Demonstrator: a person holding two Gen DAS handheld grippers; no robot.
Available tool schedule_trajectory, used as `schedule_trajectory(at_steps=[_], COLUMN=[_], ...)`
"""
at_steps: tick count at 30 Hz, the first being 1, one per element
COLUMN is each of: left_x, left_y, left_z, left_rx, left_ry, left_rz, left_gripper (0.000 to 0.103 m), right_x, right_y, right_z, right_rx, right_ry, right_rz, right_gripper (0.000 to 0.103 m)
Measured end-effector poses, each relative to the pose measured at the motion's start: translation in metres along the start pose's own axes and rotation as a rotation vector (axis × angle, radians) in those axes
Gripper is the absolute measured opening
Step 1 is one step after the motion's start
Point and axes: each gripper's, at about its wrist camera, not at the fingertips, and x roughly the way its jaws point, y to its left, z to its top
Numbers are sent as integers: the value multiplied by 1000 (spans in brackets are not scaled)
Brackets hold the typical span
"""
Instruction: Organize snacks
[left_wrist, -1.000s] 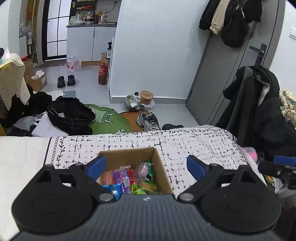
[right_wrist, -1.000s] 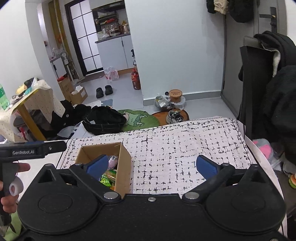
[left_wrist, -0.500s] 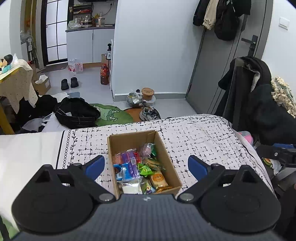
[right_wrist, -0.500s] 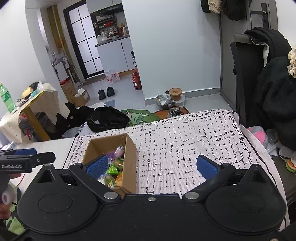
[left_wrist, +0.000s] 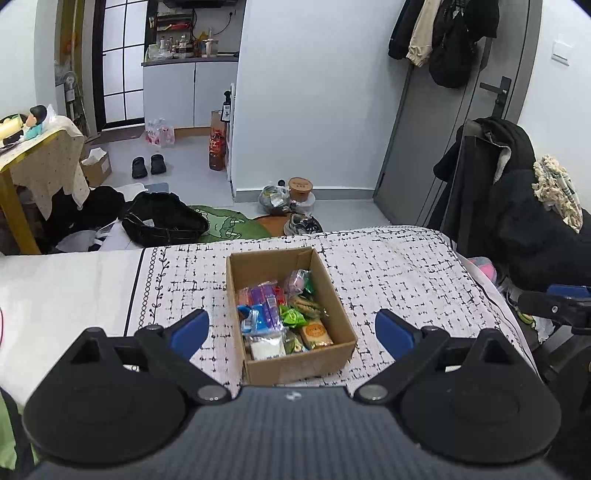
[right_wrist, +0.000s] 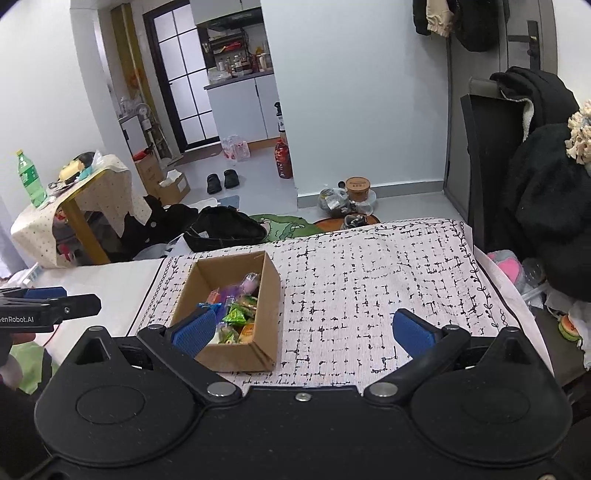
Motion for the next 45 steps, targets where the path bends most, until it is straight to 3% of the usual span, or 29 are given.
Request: schedule_trajectory(at_steps=[23, 45], left_x=[-36, -30], left_y=[-17, -21], left_z=[-20, -29], left_rx=[24, 47], left_ry=[-35, -23], left_rz=[12, -8], left_gripper=[98, 100], right_x=[-34, -42], right_y=[-5, -7], right_z=[-20, -23], right_rx=[24, -3], right_ry=[-5, 28], right_rz=[27, 40], right_gripper=[103, 103])
